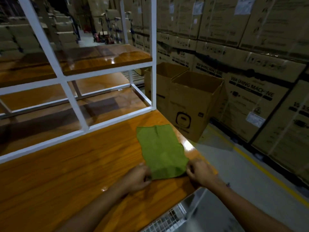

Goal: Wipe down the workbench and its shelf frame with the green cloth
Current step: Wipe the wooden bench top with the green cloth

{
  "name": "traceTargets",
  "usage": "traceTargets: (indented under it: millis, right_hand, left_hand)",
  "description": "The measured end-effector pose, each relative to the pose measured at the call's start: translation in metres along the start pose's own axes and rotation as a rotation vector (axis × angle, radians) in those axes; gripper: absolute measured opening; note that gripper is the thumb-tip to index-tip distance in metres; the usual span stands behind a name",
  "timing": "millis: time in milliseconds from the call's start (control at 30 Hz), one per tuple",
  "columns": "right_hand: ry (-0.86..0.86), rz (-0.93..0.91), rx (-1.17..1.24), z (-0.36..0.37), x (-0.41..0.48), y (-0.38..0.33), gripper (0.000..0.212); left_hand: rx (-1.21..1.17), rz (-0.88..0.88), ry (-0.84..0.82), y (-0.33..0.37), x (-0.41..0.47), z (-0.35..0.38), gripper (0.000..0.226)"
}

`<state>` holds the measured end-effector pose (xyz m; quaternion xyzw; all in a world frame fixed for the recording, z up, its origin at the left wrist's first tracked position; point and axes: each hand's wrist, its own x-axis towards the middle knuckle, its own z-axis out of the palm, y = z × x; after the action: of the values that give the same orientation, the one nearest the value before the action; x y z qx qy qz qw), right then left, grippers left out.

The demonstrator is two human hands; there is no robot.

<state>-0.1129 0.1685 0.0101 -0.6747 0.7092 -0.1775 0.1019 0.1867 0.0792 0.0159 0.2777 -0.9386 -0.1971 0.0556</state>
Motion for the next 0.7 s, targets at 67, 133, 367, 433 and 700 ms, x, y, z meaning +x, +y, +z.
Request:
traceTargets:
  millis: [67, 133, 367, 433, 700]
  right_hand:
    - [0.021, -0.018, -0.108, 0.0, -0.007, -0.005, 0.033]
    - [0.092, 0.031, -0.179, -0.001, -0.007, -0.011, 0.037]
    - [0.115, 0.038, -0.093, 0.0, 0.038, -0.056, 0.032]
    - [0.11, 0.037, -0.058, 0.009, 0.054, -0.063, 0.036]
    - [0.027, -0.054, -0.002, 0.035, 0.102, -0.055, 0.046]
  left_hand:
    - [0.046, -0.02, 0.059, -0.003, 0.005, -0.006, 0.027]
    - [0.056, -0.072, 0.149, -0.006, 0.013, -0.014, 0.044]
    - [0.036, -0.305, 0.29, 0.014, 0.058, -0.011, 0.042]
    - [-0.002, -0.398, 0.262, 0.018, 0.071, 0.0, 0.049]
    - [-0.043, -0.515, 0.374, 0.003, 0.107, 0.017, 0.054]
